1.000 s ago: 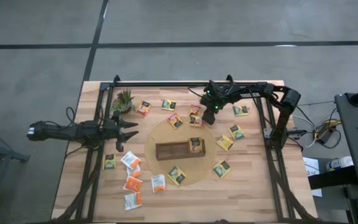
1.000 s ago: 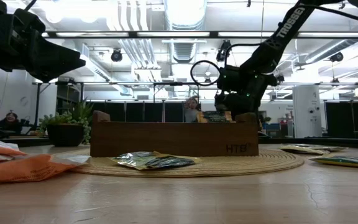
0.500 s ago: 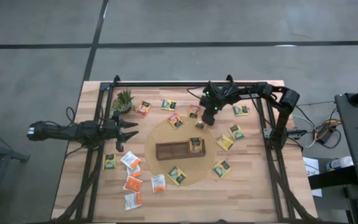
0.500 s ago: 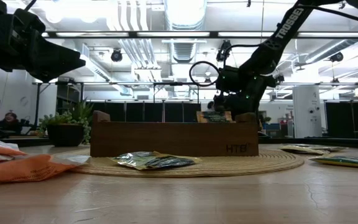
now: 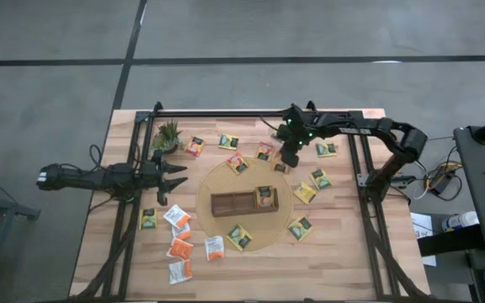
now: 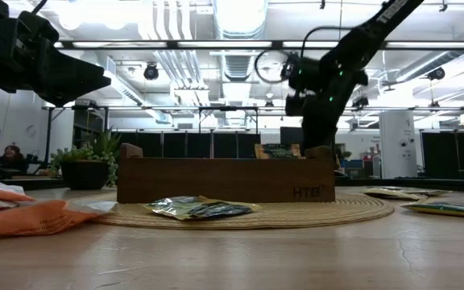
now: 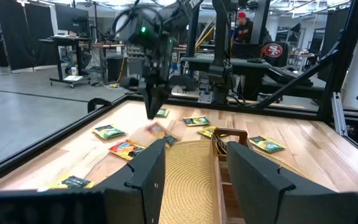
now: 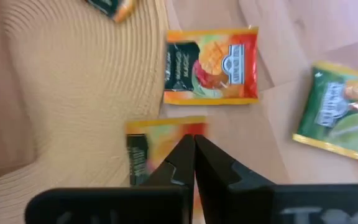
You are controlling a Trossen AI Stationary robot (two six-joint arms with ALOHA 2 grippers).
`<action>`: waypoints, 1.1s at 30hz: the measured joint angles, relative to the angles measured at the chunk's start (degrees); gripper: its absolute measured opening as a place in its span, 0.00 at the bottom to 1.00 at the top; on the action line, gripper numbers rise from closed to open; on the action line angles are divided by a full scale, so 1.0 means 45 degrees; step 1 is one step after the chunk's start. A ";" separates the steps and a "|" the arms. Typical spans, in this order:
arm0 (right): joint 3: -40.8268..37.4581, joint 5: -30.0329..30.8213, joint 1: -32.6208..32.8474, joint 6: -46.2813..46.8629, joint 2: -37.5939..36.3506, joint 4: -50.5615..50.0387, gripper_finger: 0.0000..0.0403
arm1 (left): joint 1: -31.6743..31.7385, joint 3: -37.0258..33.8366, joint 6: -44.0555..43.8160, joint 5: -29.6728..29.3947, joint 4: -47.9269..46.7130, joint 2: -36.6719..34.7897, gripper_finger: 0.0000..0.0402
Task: Pick & Place Tea
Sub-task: Put the orange tea bag into the right section of the wooden organizer
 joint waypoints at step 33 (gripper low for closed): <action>-0.0579 0.0966 0.1753 -0.4048 -0.1729 -0.2241 0.45 | 0.0000 0.0000 -0.0001 0.0000 0.0000 0.0001 0.41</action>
